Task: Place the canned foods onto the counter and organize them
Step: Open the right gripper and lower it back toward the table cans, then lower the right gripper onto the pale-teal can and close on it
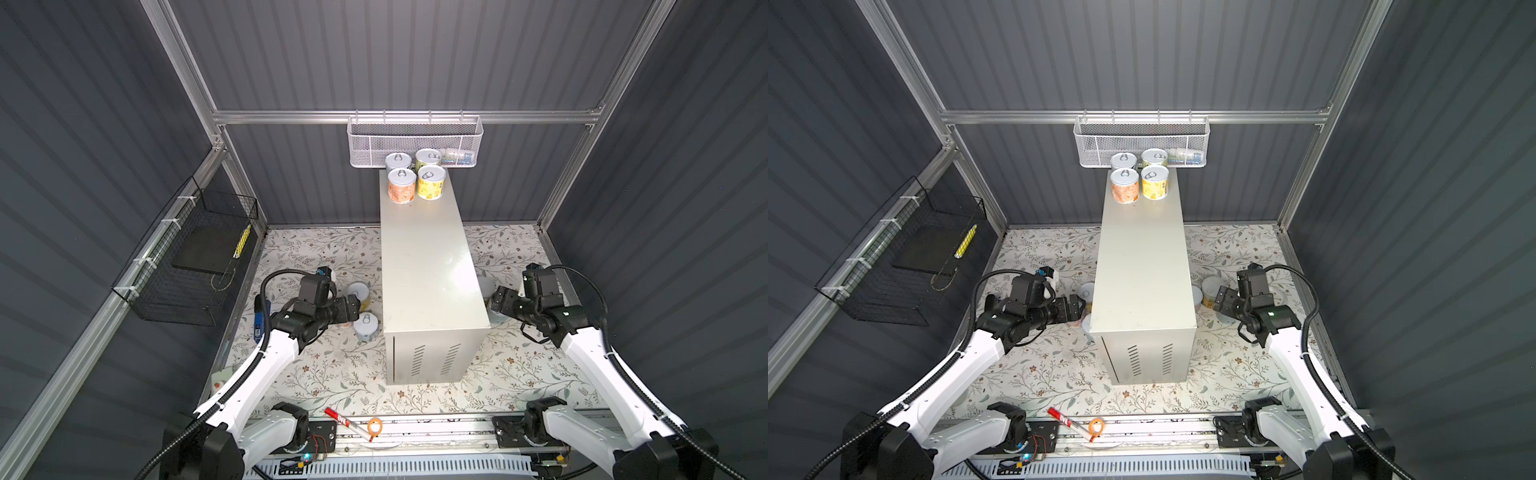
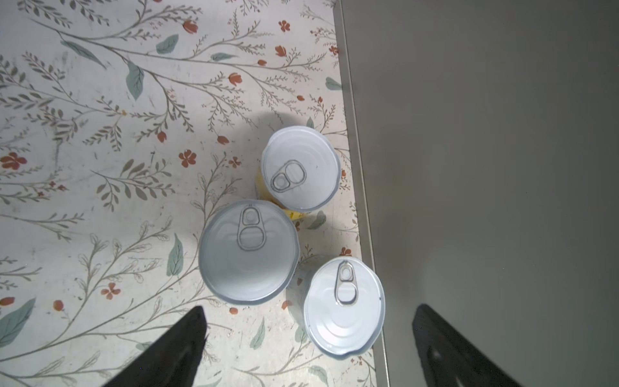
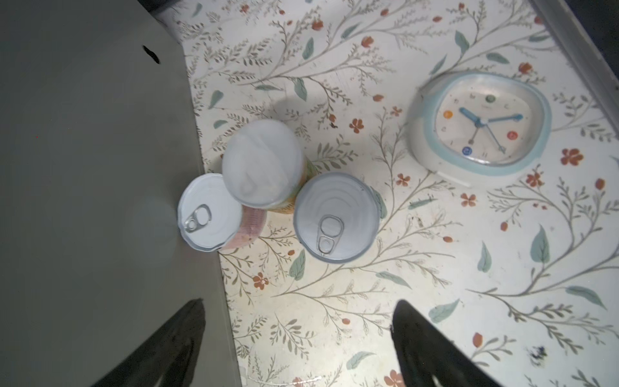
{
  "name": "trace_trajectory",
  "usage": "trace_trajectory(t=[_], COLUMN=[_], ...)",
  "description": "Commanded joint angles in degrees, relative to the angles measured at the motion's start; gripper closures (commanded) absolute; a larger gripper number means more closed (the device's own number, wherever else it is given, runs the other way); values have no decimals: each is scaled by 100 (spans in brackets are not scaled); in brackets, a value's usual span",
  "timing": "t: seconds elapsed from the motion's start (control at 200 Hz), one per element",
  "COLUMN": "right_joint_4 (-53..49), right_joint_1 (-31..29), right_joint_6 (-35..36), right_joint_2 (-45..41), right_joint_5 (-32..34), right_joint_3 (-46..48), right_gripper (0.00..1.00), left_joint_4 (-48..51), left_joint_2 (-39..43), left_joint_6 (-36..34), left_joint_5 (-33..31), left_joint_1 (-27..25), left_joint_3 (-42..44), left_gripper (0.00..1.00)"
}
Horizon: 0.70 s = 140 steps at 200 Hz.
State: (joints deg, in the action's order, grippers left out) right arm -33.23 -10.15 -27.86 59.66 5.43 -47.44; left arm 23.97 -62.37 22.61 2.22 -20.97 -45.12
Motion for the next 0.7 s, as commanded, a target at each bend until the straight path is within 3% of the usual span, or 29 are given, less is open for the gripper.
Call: trace_trajectory(t=[0.0,0.185,0.695], right_joint_4=[38,318,1064], right_joint_1=[4,15,309], right_joint_6=[16,212,518], right_joint_2=[364,1055,2042], right_joint_5=[439,634,227], right_joint_3=[120,260,103], right_gripper=[12,11,11], left_joint_4=[-302,-402,-547], left_joint_2=[-9,-211,-328], left_joint_6=[123,121,56], left_joint_5=[208,282,200], left_joint_1=[-41,-39,-37], left_joint_3=[9,-93,-115], left_gripper=[3,3,3])
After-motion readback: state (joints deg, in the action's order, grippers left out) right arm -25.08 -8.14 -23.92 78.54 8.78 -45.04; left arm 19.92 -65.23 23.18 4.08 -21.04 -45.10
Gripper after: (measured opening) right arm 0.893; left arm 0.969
